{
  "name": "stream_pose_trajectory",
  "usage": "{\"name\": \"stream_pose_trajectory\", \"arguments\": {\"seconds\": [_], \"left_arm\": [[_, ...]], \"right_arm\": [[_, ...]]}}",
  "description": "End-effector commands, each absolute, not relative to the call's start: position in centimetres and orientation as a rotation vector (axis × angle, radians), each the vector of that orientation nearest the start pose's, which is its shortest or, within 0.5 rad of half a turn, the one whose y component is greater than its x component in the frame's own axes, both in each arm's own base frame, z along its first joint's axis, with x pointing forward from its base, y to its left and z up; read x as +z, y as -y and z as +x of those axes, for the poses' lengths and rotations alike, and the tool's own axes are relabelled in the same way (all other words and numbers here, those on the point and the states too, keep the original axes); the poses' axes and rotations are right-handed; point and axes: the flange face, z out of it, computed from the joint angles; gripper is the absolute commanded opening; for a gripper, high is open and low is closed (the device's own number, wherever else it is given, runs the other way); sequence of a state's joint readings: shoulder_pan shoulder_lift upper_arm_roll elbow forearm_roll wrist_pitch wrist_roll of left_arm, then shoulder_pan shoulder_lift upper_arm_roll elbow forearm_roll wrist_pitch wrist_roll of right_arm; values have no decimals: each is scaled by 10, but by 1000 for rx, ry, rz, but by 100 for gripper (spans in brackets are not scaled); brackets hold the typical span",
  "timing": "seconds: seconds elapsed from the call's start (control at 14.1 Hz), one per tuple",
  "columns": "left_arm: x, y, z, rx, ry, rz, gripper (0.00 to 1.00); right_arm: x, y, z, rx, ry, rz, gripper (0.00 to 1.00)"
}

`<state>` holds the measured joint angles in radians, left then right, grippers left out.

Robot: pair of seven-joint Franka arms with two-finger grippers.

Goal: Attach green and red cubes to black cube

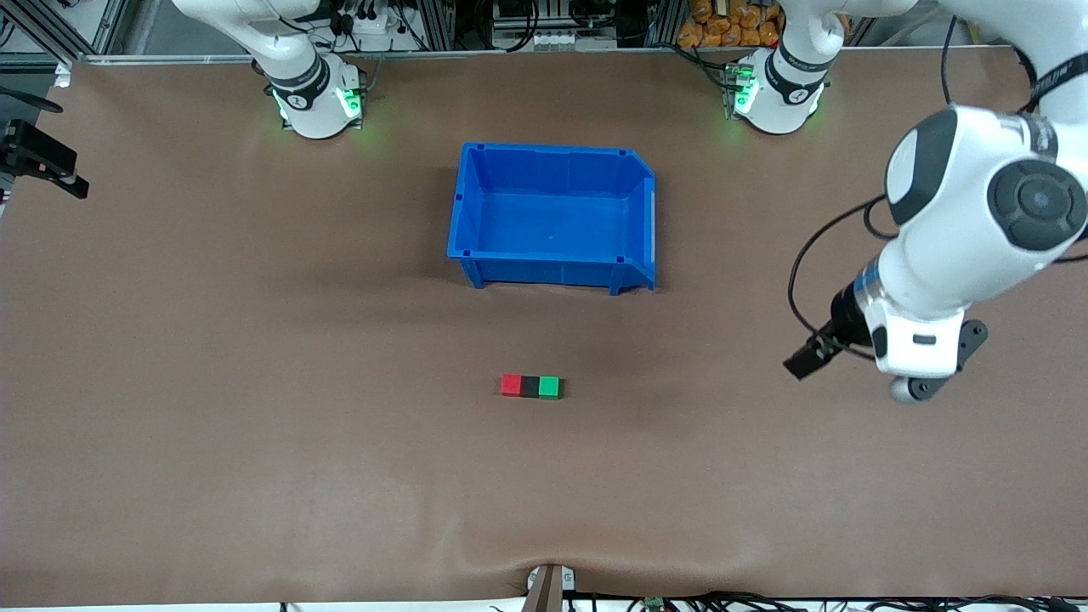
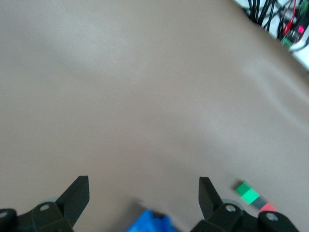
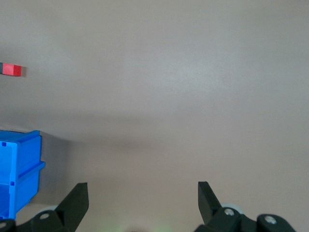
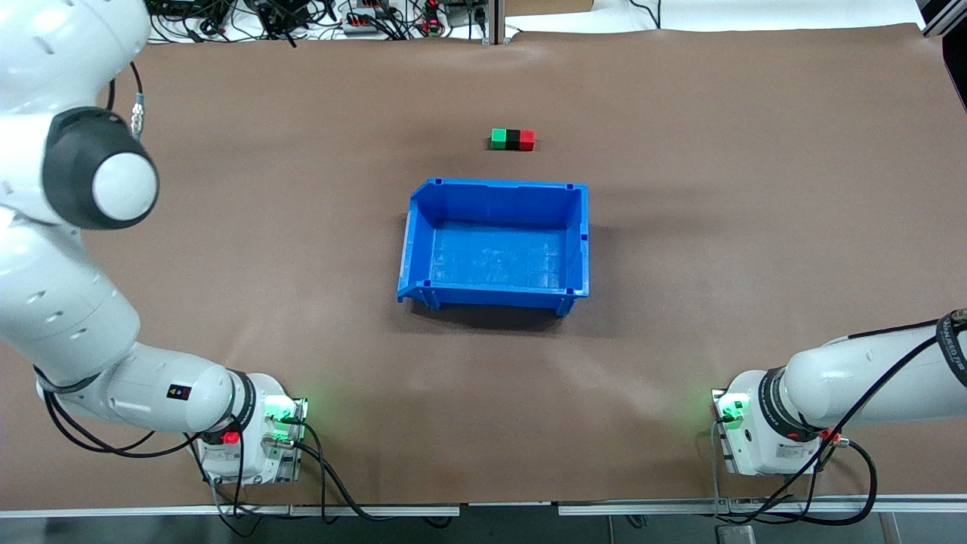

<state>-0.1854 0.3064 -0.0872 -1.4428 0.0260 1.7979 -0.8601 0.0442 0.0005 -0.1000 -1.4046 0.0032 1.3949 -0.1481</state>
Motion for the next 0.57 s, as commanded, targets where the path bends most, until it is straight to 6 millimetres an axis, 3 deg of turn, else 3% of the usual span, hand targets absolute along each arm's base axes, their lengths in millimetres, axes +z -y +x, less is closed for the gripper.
{"name": "stream_pose_trajectory", "arguments": {"seconds": [0.0,0.21,0.5], "left_arm": [[549,133,582,-90,663,-3080,100],[562,104,565,-89,423,-3107,100],[572,64,549,74,66,-3106,100]], "right_arm": [[688,32,534,27,142,-3155,100],[688,28,534,27,152,-3157,100],[688,33,534,27,144,-3157,100]]}}
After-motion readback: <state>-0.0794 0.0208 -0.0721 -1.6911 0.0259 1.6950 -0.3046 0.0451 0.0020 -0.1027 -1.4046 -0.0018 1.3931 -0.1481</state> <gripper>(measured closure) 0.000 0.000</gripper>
